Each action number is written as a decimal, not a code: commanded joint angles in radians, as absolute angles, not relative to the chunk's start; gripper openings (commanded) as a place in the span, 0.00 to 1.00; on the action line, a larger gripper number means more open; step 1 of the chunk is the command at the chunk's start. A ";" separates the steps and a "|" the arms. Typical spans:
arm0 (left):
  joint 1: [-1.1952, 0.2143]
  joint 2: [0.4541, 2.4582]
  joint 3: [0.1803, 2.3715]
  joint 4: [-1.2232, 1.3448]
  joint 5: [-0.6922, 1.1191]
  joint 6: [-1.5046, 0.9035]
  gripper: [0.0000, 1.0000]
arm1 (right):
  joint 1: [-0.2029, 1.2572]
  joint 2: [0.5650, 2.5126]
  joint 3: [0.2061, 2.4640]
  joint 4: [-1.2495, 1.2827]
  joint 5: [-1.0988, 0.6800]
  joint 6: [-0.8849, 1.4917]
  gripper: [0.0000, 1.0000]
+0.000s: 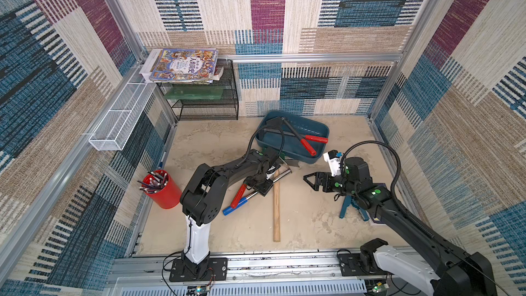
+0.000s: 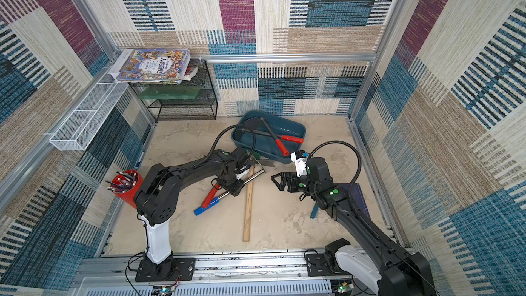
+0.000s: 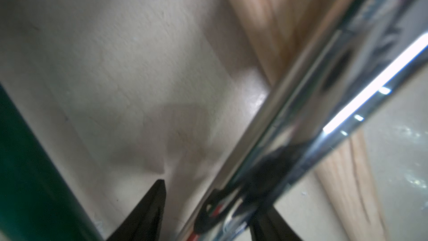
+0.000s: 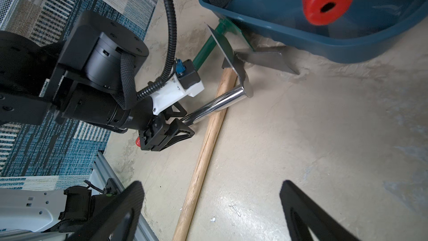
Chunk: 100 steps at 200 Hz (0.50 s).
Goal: Put the small hoe into the storage box
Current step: Pick up the hoe from the center of the board.
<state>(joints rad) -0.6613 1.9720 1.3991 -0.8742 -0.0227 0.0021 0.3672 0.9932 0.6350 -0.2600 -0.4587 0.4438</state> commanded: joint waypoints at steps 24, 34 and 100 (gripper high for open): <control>-0.671 1.989 1.412 -0.888 -0.066 0.010 0.54 | 0.368 0.991 0.642 -0.247 -0.439 0.423 0.96; -0.675 1.993 1.413 -0.890 -0.069 0.011 0.53 | 0.368 0.990 0.642 -0.250 -0.437 0.422 0.96; -0.684 2.005 1.413 -0.888 -0.086 0.014 0.40 | 0.368 0.979 0.641 -0.261 -0.430 0.416 0.96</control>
<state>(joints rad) -0.6815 1.9972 1.4105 -0.8791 -0.0650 0.0025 0.3672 0.9833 0.6350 -0.2611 -0.4412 0.4313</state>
